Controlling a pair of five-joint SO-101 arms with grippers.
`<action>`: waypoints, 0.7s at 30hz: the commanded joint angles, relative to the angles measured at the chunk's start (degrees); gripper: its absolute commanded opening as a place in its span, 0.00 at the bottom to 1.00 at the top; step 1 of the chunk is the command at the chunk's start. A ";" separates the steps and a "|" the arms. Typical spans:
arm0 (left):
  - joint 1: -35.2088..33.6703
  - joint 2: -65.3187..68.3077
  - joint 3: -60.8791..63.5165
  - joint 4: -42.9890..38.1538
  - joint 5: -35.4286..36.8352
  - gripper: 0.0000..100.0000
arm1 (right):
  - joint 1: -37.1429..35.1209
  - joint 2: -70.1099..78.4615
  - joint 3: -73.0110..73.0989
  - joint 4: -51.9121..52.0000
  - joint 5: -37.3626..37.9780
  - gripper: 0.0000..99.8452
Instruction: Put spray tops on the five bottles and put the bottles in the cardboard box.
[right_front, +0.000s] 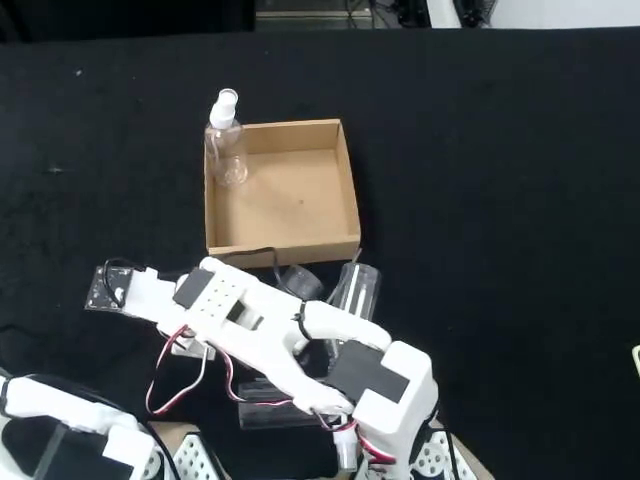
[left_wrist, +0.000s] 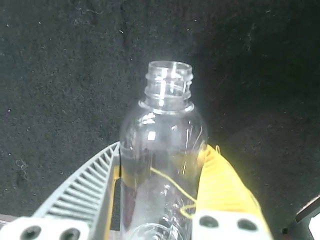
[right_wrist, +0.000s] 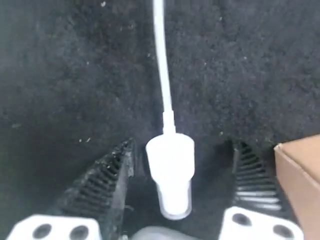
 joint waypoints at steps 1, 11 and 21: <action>-0.75 -2.29 -1.19 -0.44 -2.37 0.03 | 0.79 -6.20 -0.13 2.20 0.18 0.31; -0.84 -2.29 -0.75 -0.35 -3.60 0.03 | 1.67 -4.70 5.85 -5.10 7.38 0.31; -2.15 -2.29 -0.66 -0.35 -3.96 0.03 | 2.46 -5.05 4.35 -4.92 5.80 0.03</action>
